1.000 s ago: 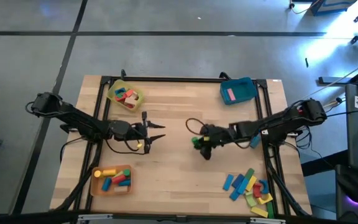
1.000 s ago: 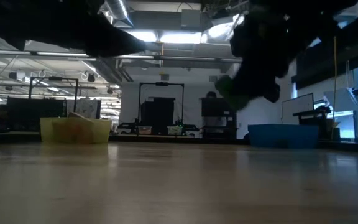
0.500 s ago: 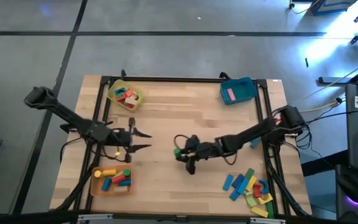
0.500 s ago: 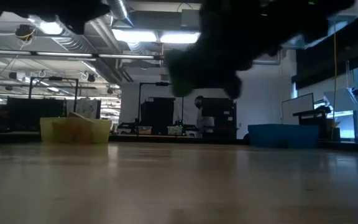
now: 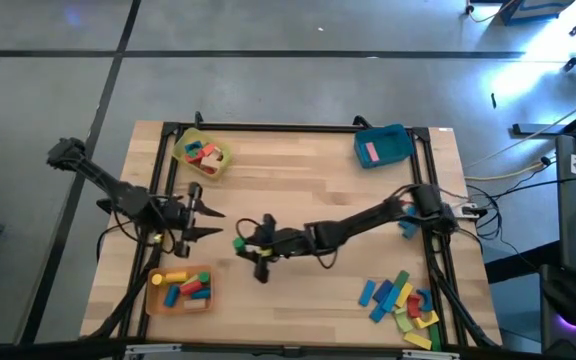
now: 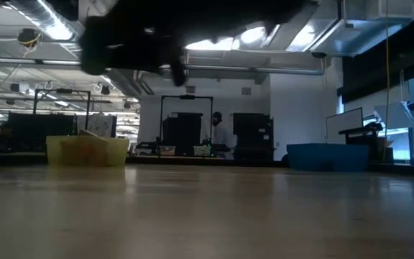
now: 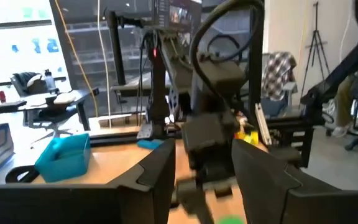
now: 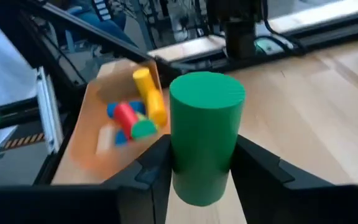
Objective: Sort blocks by size
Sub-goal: Put the green cylindrical block into the light orange bin
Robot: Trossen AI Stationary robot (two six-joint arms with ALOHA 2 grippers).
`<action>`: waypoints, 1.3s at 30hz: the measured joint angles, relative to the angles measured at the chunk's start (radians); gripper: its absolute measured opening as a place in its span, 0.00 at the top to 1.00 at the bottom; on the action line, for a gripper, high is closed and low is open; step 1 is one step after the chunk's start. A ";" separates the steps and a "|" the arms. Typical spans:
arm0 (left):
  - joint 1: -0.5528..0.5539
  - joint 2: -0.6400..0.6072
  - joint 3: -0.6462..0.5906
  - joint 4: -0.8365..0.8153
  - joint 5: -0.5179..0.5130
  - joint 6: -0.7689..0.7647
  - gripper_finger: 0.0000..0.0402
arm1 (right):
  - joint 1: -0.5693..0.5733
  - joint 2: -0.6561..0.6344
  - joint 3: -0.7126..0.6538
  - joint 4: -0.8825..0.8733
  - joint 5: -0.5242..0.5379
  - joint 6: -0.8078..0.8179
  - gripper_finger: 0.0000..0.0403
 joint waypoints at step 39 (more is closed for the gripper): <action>-0.009 -0.043 0.000 -0.072 0.002 -0.027 0.64 | 0.032 0.656 0.830 0.011 -0.272 -0.005 0.55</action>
